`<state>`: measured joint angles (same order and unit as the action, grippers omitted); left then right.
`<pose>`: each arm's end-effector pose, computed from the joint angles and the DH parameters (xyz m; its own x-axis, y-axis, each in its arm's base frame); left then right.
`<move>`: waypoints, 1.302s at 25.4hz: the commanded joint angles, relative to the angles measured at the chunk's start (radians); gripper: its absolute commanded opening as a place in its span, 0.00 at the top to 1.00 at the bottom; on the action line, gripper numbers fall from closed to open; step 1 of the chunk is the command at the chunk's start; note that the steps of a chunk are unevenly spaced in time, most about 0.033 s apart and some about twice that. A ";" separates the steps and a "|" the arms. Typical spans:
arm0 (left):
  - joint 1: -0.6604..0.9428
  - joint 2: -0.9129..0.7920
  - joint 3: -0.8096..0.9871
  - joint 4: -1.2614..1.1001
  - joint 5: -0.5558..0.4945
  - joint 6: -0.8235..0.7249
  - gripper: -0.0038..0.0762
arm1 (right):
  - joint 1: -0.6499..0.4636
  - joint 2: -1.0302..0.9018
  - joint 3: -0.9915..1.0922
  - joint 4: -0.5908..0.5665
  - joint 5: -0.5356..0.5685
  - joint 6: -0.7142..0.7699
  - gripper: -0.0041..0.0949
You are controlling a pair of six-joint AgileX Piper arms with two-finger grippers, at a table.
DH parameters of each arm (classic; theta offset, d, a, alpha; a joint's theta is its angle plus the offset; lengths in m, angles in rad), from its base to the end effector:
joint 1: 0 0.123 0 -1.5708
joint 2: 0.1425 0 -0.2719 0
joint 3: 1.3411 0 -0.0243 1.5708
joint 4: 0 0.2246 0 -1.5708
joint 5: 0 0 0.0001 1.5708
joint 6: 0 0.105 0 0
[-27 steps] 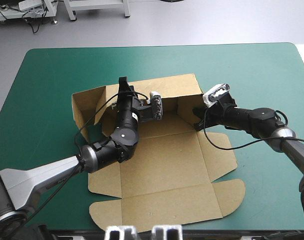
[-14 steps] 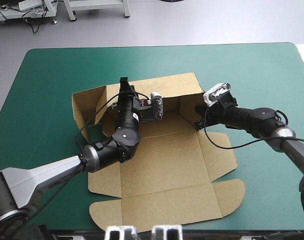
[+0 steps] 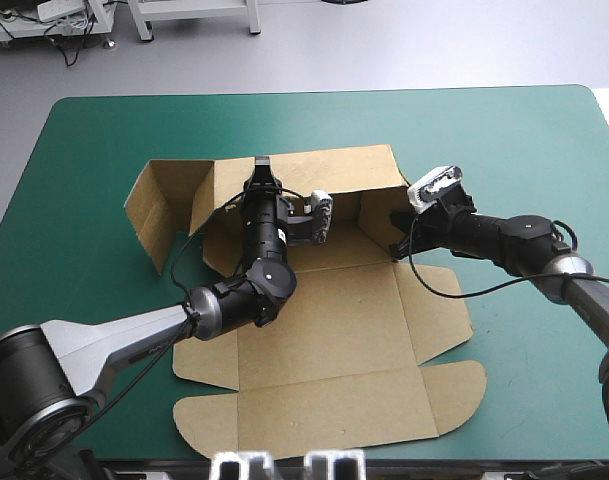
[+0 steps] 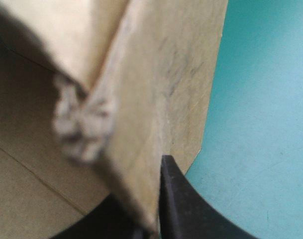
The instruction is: Fold the box
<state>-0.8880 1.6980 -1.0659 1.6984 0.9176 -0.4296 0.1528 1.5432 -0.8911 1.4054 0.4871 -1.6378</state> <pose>0.2769 -0.2093 0.2655 -0.0354 0.9961 0.0811 0.2320 -0.0707 0.9701 0.2969 0.0949 0.2369 -0.4555 -0.2954 -0.8398 -0.6323 0.7714 0.0716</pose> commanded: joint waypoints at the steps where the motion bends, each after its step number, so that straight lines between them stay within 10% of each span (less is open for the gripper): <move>1: -0.004 -0.006 -0.035 0.071 0.072 -0.041 0.56 | -0.003 -0.031 -0.023 0.011 0.073 -0.001 0.96; 26: -0.275 -0.166 -0.136 0.057 0.155 -0.275 0.48 | -0.003 -0.031 -0.023 0.009 0.039 0.089 0.96; 31: -0.145 -0.284 -0.241 0.026 0.099 -0.365 0.93 | -0.003 -0.090 -0.026 0.009 -0.020 0.172 0.96; 33: -0.047 -0.319 -0.289 -0.052 0.039 -0.382 0.95 | -0.003 -0.115 -0.039 -0.011 -0.020 0.225 0.96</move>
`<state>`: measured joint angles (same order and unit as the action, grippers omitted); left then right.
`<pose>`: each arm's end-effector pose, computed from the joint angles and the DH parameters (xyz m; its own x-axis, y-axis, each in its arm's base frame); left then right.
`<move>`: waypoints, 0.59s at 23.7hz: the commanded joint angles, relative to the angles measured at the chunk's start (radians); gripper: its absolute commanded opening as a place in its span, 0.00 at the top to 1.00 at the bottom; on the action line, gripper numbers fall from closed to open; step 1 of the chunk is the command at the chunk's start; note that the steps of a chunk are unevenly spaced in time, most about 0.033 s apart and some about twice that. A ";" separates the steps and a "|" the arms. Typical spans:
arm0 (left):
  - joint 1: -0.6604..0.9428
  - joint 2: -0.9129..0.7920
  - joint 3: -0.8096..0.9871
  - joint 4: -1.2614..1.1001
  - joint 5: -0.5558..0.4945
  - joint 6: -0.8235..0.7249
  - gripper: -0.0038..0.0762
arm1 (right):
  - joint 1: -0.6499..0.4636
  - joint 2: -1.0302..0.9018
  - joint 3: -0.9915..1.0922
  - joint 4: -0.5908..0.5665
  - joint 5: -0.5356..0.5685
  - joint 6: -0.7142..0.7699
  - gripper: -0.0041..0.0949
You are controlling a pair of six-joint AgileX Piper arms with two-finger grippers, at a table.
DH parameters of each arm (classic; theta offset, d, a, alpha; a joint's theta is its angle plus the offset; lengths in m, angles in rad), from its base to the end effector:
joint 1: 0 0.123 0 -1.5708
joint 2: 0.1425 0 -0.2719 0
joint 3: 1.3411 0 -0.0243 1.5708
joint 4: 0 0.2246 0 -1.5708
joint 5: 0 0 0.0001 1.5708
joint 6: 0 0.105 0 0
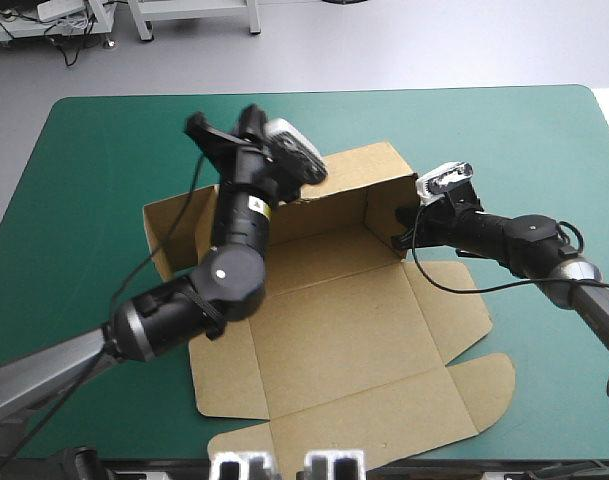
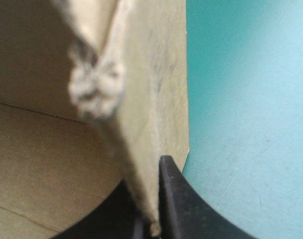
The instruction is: Fold the box
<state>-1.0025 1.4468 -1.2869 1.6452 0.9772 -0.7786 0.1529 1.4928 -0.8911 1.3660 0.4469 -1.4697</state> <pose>0.2292 -0.1975 0.4050 0.0357 0.7789 -0.6261 0.0020 0.6264 0.7795 0.2925 0.0901 0.2503 -0.5031 -0.1921 -0.8426 -0.5475 0.8252 0.1388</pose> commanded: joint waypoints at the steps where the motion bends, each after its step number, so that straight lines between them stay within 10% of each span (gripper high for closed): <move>1: 0.144 -0.083 -0.105 -0.092 -0.061 -0.033 0.95 | -0.003 -0.076 -0.061 -0.030 0.039 0.149 0.96; 8: 0.494 -0.114 -0.162 -0.523 -0.155 0.048 0.95 | 0.102 -0.091 -0.234 -0.753 0.225 0.850 0.96; 14: 0.747 -0.114 -0.162 -0.951 -0.190 0.285 0.95 | 0.152 -0.091 -0.363 -0.978 0.506 1.123 0.96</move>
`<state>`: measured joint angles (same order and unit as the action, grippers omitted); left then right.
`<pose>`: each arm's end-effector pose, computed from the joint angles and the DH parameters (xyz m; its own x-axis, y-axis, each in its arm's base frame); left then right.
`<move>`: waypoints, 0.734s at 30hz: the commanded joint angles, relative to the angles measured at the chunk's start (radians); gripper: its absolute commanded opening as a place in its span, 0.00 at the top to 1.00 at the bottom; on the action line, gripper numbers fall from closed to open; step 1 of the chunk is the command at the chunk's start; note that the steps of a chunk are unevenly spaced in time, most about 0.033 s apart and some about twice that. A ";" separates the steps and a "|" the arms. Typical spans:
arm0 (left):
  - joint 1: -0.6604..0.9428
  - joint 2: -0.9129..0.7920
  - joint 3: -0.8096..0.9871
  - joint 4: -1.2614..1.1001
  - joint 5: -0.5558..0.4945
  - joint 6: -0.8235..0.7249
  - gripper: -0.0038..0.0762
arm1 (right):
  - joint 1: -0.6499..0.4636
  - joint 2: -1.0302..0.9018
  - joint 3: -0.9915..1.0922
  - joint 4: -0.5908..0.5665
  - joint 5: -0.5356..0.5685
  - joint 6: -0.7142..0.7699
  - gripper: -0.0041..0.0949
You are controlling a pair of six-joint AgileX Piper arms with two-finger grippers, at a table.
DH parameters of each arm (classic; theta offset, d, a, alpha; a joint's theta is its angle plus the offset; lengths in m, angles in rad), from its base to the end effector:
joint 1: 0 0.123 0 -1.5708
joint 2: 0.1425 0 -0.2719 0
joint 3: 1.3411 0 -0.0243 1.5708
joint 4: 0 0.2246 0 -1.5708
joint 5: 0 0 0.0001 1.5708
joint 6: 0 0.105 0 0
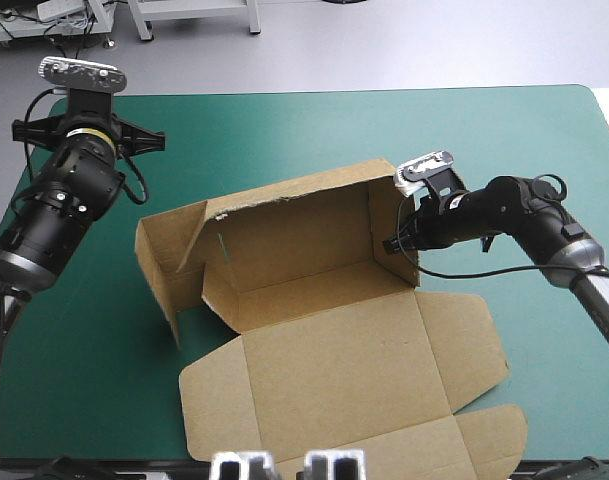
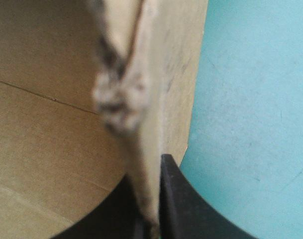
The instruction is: Fold the box
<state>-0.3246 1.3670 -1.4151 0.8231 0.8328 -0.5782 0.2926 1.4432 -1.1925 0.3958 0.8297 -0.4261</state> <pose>0.2832 -0.0352 0.4059 -0.4684 0.2014 -0.8603 -0.1586 0.9387 0.3062 0.2670 0.1116 0.3002 -0.7062 -0.3635 -0.6075 -0.5469 0.8251 0.1420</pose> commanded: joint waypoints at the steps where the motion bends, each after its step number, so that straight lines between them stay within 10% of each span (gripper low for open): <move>1: 0.094 -0.034 -0.034 -0.170 -0.043 0.110 0.95 | 0.012 -0.042 -0.070 -0.017 0.131 0.085 0.96; 22: 0.218 -0.034 -0.034 -0.590 0.067 0.466 0.95 | 0.012 0.282 -0.171 -0.159 -0.114 0.057 0.83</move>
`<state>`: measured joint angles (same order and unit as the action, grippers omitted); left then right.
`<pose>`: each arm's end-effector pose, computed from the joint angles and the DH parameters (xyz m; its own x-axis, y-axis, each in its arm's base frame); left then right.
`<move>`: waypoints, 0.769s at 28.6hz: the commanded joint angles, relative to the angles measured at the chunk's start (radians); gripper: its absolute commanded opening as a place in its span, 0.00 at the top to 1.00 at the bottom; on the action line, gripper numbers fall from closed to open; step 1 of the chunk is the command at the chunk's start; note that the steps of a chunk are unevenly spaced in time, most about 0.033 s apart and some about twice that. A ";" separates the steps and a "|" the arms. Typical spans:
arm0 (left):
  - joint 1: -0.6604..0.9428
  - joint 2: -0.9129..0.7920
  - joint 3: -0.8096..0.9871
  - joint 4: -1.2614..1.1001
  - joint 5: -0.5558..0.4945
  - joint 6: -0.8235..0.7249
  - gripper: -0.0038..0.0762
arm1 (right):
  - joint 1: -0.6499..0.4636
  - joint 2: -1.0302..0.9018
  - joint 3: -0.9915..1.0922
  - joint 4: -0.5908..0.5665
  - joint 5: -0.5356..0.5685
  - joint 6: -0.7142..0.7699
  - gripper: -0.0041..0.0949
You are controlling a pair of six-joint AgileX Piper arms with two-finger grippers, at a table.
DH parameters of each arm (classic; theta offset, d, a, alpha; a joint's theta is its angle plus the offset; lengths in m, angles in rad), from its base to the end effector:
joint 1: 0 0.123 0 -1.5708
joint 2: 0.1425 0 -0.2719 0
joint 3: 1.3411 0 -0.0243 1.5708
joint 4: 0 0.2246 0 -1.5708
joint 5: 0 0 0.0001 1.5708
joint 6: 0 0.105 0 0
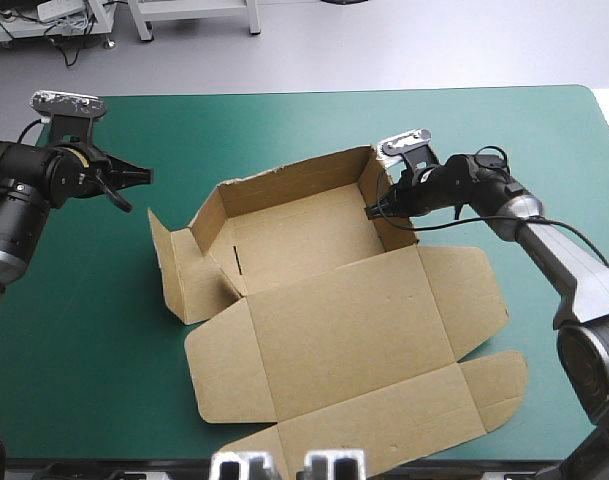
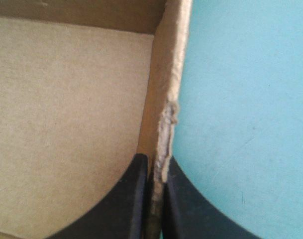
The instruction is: Fold the box
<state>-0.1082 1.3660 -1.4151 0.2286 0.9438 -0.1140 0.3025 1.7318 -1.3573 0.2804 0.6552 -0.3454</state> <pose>0.2750 -0.0105 0.3752 -0.7099 0.0985 -0.6973 -0.0062 0.9892 0.1461 0.3440 0.1259 0.2595 -0.7087 -0.3457 -0.6150 -0.4797 0.8753 0.0608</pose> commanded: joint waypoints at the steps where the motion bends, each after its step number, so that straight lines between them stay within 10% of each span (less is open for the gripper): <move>1: 0.002 -0.033 -0.034 0.006 -0.044 0.006 0.95 | 0.002 -0.006 -0.013 -0.044 0.050 -0.024 0.78; 6: 0.002 -0.017 -0.034 0.006 -0.038 0.029 0.95 | 0.002 -0.005 -0.078 -0.077 0.066 -0.034 0.59; 22: 0.002 0.018 -0.034 0.085 0.130 0.047 0.97 | 0.002 -0.050 -0.601 -0.226 0.581 0.119 0.58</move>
<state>-0.1082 1.4145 -1.4156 0.2434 1.0175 -0.0660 0.3038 1.7409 -1.8698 0.0616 1.1224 -0.2959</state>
